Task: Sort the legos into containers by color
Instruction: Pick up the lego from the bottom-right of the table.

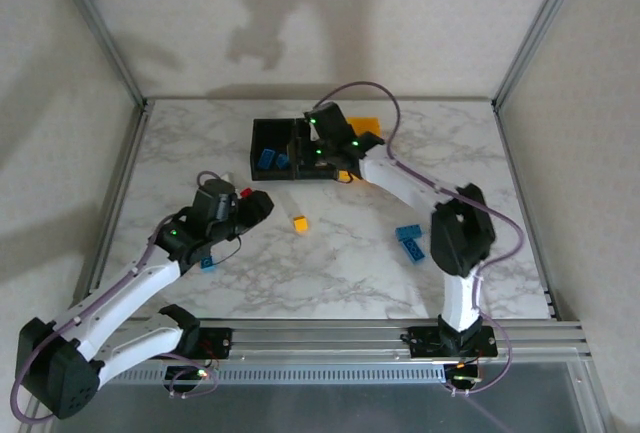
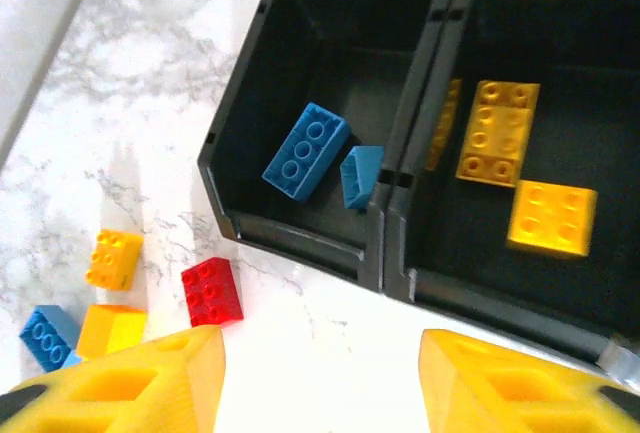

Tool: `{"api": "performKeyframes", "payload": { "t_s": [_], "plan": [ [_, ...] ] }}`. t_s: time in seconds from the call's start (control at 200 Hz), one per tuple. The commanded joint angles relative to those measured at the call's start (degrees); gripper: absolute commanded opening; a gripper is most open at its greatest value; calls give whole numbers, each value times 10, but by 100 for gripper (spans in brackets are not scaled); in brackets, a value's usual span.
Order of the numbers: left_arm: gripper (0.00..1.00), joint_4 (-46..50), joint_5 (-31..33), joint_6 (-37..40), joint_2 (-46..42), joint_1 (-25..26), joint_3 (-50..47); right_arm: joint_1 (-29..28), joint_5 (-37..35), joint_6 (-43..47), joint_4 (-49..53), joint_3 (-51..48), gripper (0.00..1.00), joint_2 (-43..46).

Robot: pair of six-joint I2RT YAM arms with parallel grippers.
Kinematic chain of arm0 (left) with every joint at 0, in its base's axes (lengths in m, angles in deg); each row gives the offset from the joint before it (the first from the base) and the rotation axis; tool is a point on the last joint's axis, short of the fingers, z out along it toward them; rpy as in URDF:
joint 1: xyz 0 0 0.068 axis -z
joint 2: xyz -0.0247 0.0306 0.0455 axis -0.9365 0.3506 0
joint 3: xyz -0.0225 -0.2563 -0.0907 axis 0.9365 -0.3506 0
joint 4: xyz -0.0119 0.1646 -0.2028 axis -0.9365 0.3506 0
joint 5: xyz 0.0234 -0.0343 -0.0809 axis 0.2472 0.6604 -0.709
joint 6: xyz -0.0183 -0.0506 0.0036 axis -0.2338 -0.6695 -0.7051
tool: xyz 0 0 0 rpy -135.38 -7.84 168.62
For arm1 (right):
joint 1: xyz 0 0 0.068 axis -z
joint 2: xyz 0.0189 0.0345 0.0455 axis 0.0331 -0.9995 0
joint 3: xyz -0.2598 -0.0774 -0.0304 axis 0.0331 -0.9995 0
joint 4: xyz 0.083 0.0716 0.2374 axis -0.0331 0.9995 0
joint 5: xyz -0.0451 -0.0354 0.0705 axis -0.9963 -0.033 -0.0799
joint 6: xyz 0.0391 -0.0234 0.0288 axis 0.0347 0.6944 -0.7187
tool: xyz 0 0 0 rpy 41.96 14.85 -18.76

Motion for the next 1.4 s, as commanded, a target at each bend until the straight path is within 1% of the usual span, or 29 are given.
{"api": "performKeyframes", "payload": {
  "t_s": [0.0,0.125,0.15,0.25,0.471,0.571,0.651,0.701,0.886,0.986,1.101,1.397],
  "plan": [
    [62,-43,-31,27,28,33,16,3,-48,-3,7,-86,57,67],
    [62,-65,-32,36,56,69,25,9,-78,-17,32,-186,61,156],
    [62,-71,-32,38,59,75,25,26,-82,-23,39,-204,61,173],
    [62,-93,-40,45,76,97,27,43,-97,-42,64,-271,62,236],
    [62,-125,-53,57,107,137,36,77,-115,-73,111,-363,62,335],
    [62,-131,-55,63,127,159,44,93,-120,-88,129,-392,65,369],
    [62,-133,-50,67,145,176,52,106,-125,-110,137,-424,72,394],
    [62,-134,-47,68,156,185,57,115,-122,-124,134,-447,74,408],
    [62,-144,-44,69,187,203,72,151,-117,-168,109,-536,77,440],
    [62,-145,-44,69,194,206,75,162,-134,-176,102,-560,79,439],
    [62,-145,-41,69,199,208,76,175,-130,-165,81,-576,80,429],
    [62,-144,-31,61,196,208,70,176,-63,-144,32,-601,77,400]
  ]
}}
